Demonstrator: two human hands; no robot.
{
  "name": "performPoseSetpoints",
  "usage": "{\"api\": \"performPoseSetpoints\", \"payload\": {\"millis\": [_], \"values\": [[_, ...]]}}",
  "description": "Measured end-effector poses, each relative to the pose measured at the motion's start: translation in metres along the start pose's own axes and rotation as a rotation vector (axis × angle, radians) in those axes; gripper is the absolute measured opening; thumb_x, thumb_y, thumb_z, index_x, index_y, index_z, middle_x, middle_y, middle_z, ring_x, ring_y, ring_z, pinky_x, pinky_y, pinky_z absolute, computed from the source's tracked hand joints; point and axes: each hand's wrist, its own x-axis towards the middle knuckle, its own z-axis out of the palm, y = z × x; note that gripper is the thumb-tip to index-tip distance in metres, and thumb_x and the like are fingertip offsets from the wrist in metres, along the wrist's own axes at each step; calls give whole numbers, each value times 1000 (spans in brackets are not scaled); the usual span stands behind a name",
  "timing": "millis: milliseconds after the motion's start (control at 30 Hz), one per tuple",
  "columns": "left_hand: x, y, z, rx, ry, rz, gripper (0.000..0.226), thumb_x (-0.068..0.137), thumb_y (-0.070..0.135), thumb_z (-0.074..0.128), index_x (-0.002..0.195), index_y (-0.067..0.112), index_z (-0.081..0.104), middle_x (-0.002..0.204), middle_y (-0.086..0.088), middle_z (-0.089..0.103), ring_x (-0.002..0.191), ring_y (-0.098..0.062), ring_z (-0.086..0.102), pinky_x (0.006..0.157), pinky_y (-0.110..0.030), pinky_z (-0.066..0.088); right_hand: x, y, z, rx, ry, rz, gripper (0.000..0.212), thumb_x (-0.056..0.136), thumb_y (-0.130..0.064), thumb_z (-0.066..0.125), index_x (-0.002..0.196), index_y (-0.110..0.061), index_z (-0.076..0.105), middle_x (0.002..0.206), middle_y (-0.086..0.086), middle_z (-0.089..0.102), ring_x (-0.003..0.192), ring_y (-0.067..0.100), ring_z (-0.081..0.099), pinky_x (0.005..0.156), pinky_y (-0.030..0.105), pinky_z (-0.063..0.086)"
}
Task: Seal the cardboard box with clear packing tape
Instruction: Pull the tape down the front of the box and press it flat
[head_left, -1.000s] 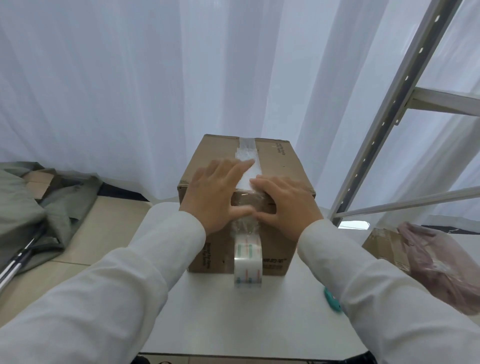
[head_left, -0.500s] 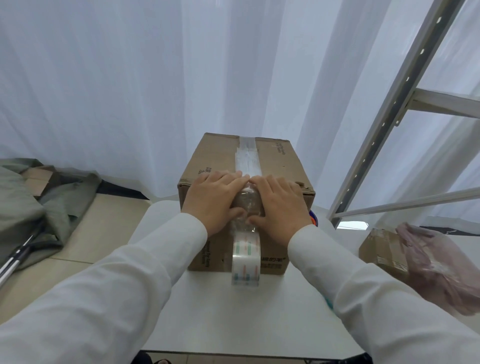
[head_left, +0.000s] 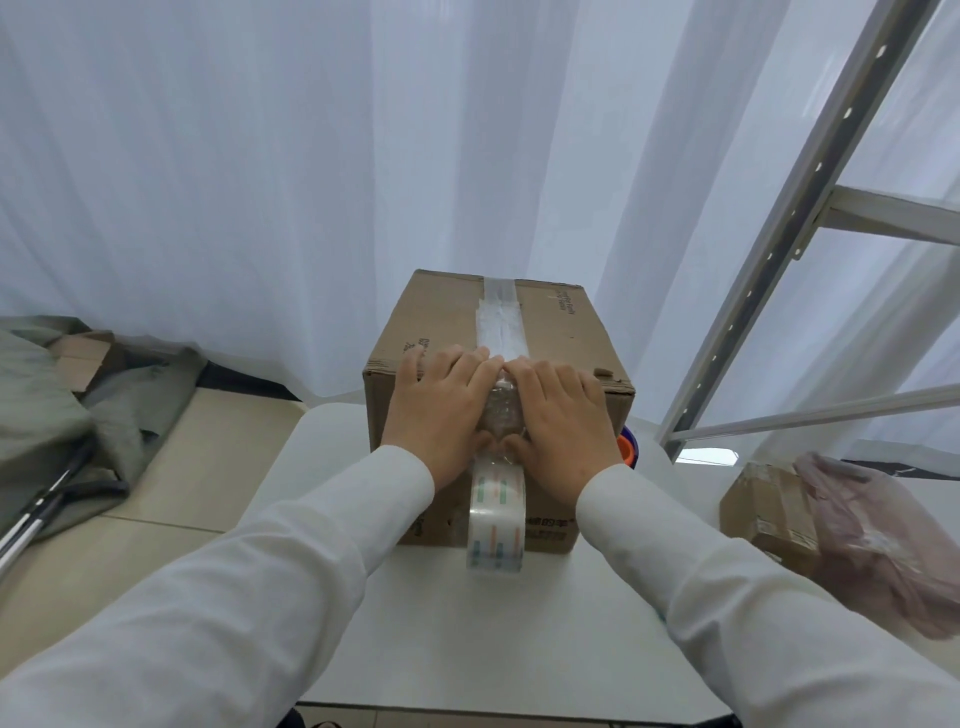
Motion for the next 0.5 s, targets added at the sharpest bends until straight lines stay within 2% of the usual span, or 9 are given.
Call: {"api": "performPoseSetpoints", "payload": {"millis": [133, 267, 400, 500], "values": [[1, 2, -1, -33, -10, -22, 72, 83, 45, 57, 143, 28, 19, 151, 7, 26, 139, -16, 17, 112, -44, 8, 2, 4, -3, 4, -32, -9, 72, 77, -43, 65, 134, -21, 28, 132, 1, 39, 120, 22, 37, 105, 35, 23], [3, -2, -3, -116, -36, -31, 78, 77, 54, 59, 142, 30, 22, 150, 8, 27, 138, -16, 18, 113, -43, 4, 1, -6, 4, -38, 30, 21, 68, 78, -37, 66, 132, -20, 30, 133, 4, 40, 121, 23, 38, 105, 36, 24], [-1, 1, 2, 10, -19, -21, 79, 82, 45, 58, 144, 26, 14, 152, 6, 22, 140, -17, 14, 113, -48, 2, 4, -3, 3, -38, 10, 8, 71, 75, -36, 67, 132, -20, 29, 130, 4, 39, 118, 23, 38, 102, 35, 26], [-1, 2, 2, 3, -28, -24, 80, 81, 45, 58, 144, 26, 13, 152, 6, 20, 140, -17, 13, 112, -49, 1, 2, 0, 1, -42, 9, 11, 75, 73, -41, 68, 133, -20, 28, 131, 3, 37, 118, 23, 36, 103, 36, 25]]}}
